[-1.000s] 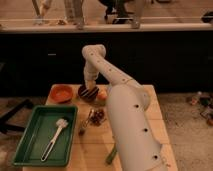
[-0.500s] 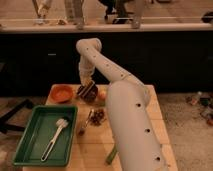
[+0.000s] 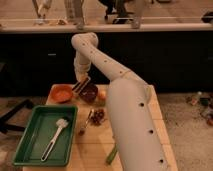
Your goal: Place eraser in red bowl
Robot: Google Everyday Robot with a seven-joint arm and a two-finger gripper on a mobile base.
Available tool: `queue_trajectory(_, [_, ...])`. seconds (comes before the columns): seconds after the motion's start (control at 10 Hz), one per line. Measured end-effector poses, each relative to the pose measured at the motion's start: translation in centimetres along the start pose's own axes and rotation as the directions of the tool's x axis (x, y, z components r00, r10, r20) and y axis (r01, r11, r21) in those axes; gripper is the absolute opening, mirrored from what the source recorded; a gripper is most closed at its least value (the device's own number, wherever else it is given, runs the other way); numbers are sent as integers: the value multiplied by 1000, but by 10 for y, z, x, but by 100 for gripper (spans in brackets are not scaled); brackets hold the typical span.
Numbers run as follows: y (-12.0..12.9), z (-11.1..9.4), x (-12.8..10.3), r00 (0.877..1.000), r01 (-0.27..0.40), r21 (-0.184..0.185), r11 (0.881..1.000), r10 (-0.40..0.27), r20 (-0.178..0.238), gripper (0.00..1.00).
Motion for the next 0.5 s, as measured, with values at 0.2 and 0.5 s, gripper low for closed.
queue_trajectory(0.2, [-7,-4,-8,999,6,27,1000,-7,40,0])
queue_trajectory(0.5, [-17,-7,-22,997,28,51,998,-31,73,0])
